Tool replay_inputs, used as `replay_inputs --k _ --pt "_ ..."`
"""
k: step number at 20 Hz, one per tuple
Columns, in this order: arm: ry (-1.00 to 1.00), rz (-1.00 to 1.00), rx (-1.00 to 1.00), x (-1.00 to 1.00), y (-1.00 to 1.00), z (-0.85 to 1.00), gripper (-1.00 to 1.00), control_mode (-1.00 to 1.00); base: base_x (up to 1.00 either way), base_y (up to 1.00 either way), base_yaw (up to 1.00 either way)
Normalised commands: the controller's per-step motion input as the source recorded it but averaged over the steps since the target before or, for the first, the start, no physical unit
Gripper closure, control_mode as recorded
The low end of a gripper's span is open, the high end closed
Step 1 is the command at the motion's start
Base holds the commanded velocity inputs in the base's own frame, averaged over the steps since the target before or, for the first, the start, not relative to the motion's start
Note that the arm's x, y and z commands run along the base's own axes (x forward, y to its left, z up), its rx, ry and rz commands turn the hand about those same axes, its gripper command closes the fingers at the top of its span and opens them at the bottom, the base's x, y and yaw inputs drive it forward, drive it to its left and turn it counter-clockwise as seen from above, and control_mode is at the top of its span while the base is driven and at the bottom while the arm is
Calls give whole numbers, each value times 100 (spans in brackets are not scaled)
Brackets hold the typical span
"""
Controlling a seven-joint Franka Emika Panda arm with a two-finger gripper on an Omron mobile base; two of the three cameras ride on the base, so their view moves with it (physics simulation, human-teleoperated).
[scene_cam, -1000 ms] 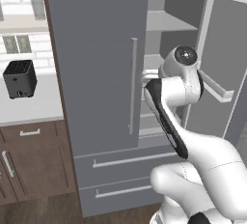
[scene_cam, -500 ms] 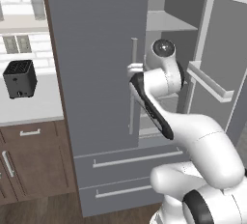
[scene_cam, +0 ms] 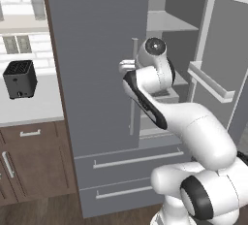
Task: Take the strawberry from the fridge and place it on top of the pancake, located on the dining counter.
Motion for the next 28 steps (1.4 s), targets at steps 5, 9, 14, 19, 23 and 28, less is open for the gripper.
replay_inputs --k 5,9,14,19,23,28 --pt "-1 2 2 39 -3 0 -100 -100 0 0 0" --pt "-11 0 0 34 0 0 -100 -100 0 0 0" --pt "-4 0 0 46 0 0 -100 -100 0 0 0" --pt "0 0 0 49 0 0 -100 -100 0 0 0" --pt "0 0 0 43 0 0 -100 -100 0 0 0" --pt "-8 0 0 26 0 -1 -100 -100 0 0 0"
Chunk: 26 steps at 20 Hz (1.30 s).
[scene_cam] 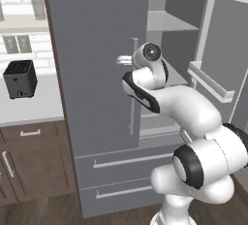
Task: Take the strawberry from the fridge and place it on top of the pancake, located on the dining counter.
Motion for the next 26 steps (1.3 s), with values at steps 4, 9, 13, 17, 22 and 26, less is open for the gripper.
replay_inputs --k 4,9,13,17,22,26 --pt "-5 0 0 21 0 0 -100 -100 0 0 0" --pt "0 0 0 18 0 0 100 -100 0 0 0" --pt "0 -2 0 -3 1 0 100 -100 0 0 0" --pt "0 -15 0 -34 33 0 100 -100 0 0 0" --pt "0 -22 0 -56 46 0 100 -100 0 0 0" --pt "0 -24 0 -64 33 -2 100 -100 0 0 0"
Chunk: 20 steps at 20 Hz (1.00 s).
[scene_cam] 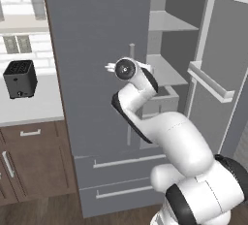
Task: Take the strawberry from the fridge and place it on top of the pancake, located on the dining counter.
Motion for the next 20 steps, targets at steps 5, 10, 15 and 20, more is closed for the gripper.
replay_inputs --k 5,10,15,20 --pt "0 -21 0 -66 33 -10 100 -100 0 0 0" --pt "0 -18 -3 -44 61 -22 100 -100 0 0 0" --pt "-10 -19 -4 -28 74 -18 100 -100 0 0 0" --pt "-1 -17 -1 -31 66 -12 -100 -100 0 0 0"
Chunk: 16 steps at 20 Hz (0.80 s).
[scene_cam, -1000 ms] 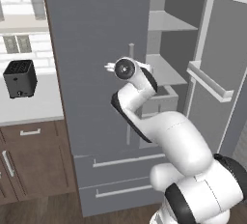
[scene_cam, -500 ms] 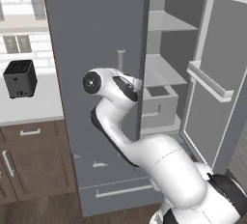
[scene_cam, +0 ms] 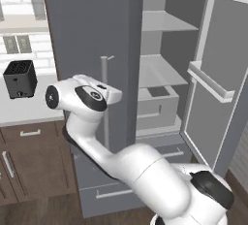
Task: Take the strawberry from the fridge and place it on top of the pancake, located on the dining counter.
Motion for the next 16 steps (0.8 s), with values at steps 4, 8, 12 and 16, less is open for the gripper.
replay_inputs --k 4,8,12,16 --pt "0 -12 0 -26 44 -7 -100 -100 0 0 0" --pt "1 0 0 0 18 -18 -100 -100 0 0 0" --pt "0 14 0 -19 2 -25 -100 -100 0 0 0" --pt "-6 29 0 -3 8 -39 -100 -100 0 0 0"
